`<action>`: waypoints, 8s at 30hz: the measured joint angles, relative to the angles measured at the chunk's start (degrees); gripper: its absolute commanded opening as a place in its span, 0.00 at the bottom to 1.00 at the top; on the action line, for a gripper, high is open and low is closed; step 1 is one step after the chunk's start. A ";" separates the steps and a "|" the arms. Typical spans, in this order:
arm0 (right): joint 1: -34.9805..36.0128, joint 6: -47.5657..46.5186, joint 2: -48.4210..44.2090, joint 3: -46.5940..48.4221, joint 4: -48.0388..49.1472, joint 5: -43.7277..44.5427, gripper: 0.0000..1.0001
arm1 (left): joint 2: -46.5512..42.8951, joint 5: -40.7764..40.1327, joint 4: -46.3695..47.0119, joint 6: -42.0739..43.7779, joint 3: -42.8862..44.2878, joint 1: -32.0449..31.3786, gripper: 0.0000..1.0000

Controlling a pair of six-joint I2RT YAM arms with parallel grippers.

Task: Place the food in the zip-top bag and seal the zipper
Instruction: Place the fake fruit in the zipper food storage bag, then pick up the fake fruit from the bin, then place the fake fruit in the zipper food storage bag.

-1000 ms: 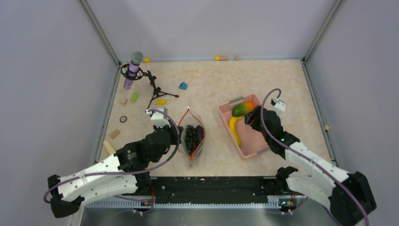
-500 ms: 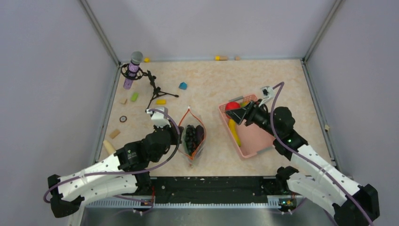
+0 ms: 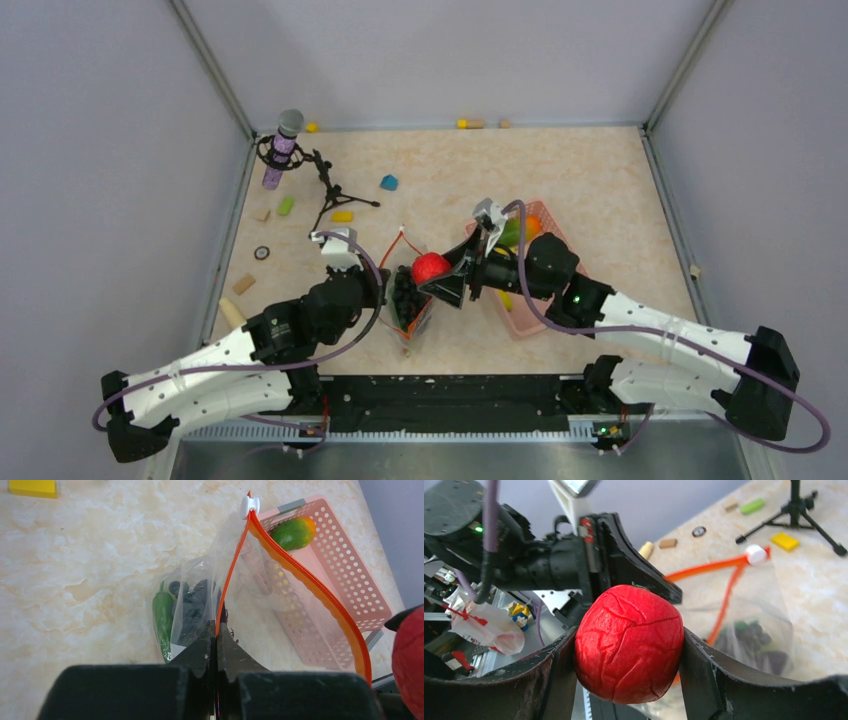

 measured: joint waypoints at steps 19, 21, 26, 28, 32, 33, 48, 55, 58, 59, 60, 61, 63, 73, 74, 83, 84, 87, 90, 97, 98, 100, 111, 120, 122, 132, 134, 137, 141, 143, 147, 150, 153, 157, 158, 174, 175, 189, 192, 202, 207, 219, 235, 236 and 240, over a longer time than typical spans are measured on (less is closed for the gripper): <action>7.63 -7.30 9.20 2.25 5.55 10.32 0.54 | -0.02 1.11 0.04 0.02 0.00 0.00 0.00; 7.63 -7.28 9.20 2.25 5.60 10.84 0.61 | -0.02 1.22 0.04 0.04 0.00 0.00 0.00; 7.65 -6.97 9.20 2.23 5.88 11.93 0.75 | 0.00 1.33 0.04 0.04 0.00 0.00 0.00; 7.65 -6.80 9.20 2.23 6.16 12.63 0.78 | 0.00 1.49 0.07 0.04 0.00 0.00 0.00; 7.65 -6.69 9.20 2.23 6.51 13.29 0.83 | 0.00 1.90 0.09 0.04 0.00 0.00 0.00; 7.65 -6.69 9.20 2.23 6.51 13.29 0.83 | 0.00 1.97 0.09 0.02 0.00 0.00 0.00; 7.65 -4.50 7.63 2.05 6.58 16.59 0.99 | -0.13 2.36 0.17 0.02 -0.09 0.00 0.00; 7.69 -0.15 4.42 2.01 1.70 30.69 0.99 | -0.13 2.38 0.26 0.04 -0.09 0.00 0.00; 7.23 3.28 2.32 1.99 -3.30 40.68 0.99 | -0.11 2.36 0.28 0.04 -0.09 0.00 0.00; 6.54 4.70 1.62 1.97 -5.20 43.01 0.99 | -0.11 2.36 0.28 0.02 -0.09 0.00 0.00; 5.55 5.90 1.14 1.88 -6.67 44.02 0.99 | -0.11 2.36 0.28 0.02 -0.09 0.00 0.00; 3.91 7.28 0.72 1.64 -8.09 44.26 0.99 | -0.11 2.36 0.28 0.02 -0.09 0.00 0.00; -0.50 9.92 0.57 1.09 -10.49 43.71 0.99 | 0.02 2.36 0.33 0.04 -0.09 0.00 0.00; -14.88 19.56 6.23 -1.55 -23.69 42.71 0.99 | 1.62 2.08 0.74 0.07 -0.09 0.00 0.00; -15.56 20.37 7.52 -0.90 -25.79 43.52 0.99 | 1.64 2.05 0.76 0.07 -0.09 0.00 0.00; -16.68 22.84 19.08 4.74 -32.39 44.68 0.99 | 1.62 1.62 0.74 0.11 -0.09 0.00 0.00; -16.76 22.86 20.57 5.62 -32.89 44.52 0.98 | 1.62 1.64 0.74 0.11 -0.09 0.00 0.00; -16.83 22.86 25.27 8.81 -34.73 44.11 0.98 | 1.62 1.64 0.74 0.13 -0.09 0.00 0.00; -16.87 22.97 28.63 10.91 -35.45 43.85 0.95 | 1.57 1.64 0.72 0.15 -0.09 0.00 0.00; -17.77 24.85 33.79 12.00 -37.79 43.93 0.84 | 1.22 1.64 0.70 0.26 -0.09 0.00 0.00; -17.90 25.05 34.42 12.00 -38.03 43.87 0.82 | 1.22 1.64 0.70 0.26 -0.09 0.00 0.00; -17.97 25.33 35.36 12.00 -38.56 43.76 0.80 | 1.22 1.64 0.70 0.26 -0.09 0.00 0.00; -17.99 28.11 36.04 11.69 -38.58 43.50 0.65 | 1.27 1.64 0.72 0.28 -0.09 0.00 0.00; -17.99 32.00 30.42 4.57 -34.34 43.80 0.47 | 1.51 1.66 0.72 0.28 -0.09 0.00 0.00; -17.99 32.85 28.96 2.86 -33.46 43.93 0.42 | 1.53 1.68 0.74 0.28 -0.09 0.00 0.00; -17.99 36.26 24.20 -2.21 -32.17 46.07 0.26 | 2.03 1.86 0.76 0.26 -0.09 0.00 0.00; -17.99 36.30 23.41 -2.64 -32.13 46.64 0.25 | 2.03 1.88 0.76 0.26 -0.09 0.00 0.00; -17.99 35.30 20.76 -2.99 -31.85 47.60 0.23 | 2.01 1.88 0.76 0.28 -0.09 0.00 0.00; -17.99 31.36 14.03 -3.48 -29.09 49.22 0.22 | 1.97 1.86 0.76 0.26 -0.09 0.00 0.00; -17.99 28.65 9.90 -3.85 -26.53 49.81 0.21 | 1.97 1.86 0.76 0.28 -0.09 0.00 0.00; -17.99 23.02 2.95 -4.87 -20.41 49.24 0.20 | 1.84 1.86 0.76 0.28 -0.09 0.00 0.00; -17.99 17.99 -0.48 -5.88 -14.49 44.96 0.19 | 1.84 1.84 0.76 0.26 -0.09 0.00 0.00; -17.99 13.05 -1.22 -5.92 -7.93 36.50 0.17 | 1.84 1.84 0.76 0.28 -0.09 0.00 0.00; -17.25 8.41 -0.72 -5.51 -0.59 25.03 0.17 | 1.86 1.84 0.76 0.26 -0.09 0.00 0.00; -16.74 7.26 -0.33 -4.94 0.22 22.88 0.17 | 1.86 1.84 0.76 0.26 -0.09 0.00 0.00; 3.10 -4.48 8.61 8.55 14.49 8.20 0.13 | 1.86 0.57 0.72 0.26 -0.09 0.00 0.00; 3.34 -4.42 9.46 8.81 15.69 7.74 0.13 | 1.88 0.57 0.70 0.26 -0.09 0.00 0.00; 7.43 1.36 19.34 3.04 32.83 6.47 0.14 | 1.81 0.50 0.70 0.26 -0.09 0.00 0.00; 8.33 2.34 19.32 0.83 32.96 9.31 0.14 | 1.81 0.52 0.70 0.24 -0.09 0.00 0.00; 16.26 0.76 17.90 0.85 25.40 28.00 0.15 | 1.88 0.31 0.09 0.24 -0.17 0.17 0.00; 21.31 -0.87 16.37 0.92 20.35 40.11 0.19 | 1.86 0.37 0.17 0.24 -0.17 0.17 0.00; 24.17 -0.57 16.20 3.76 8.68 55.84 0.55 | 2.03 0.52 0.26 0.24 -0.17 0.15 0.00; 24.20 -5.01 18.36 7.06 5.84 57.88 0.92 | 2.51 1.01 0.44 0.24 -0.17 0.15 0.00; 24.20 -5.79 18.36 7.06 5.99 57.88 0.94 | 2.51 1.03 0.44 0.24 -0.17 0.17 0.00; 24.20 -8.68 18.27 7.82 6.21 57.37 0.96 | 2.51 1.03 0.46 0.24 -0.17 0.15 0.00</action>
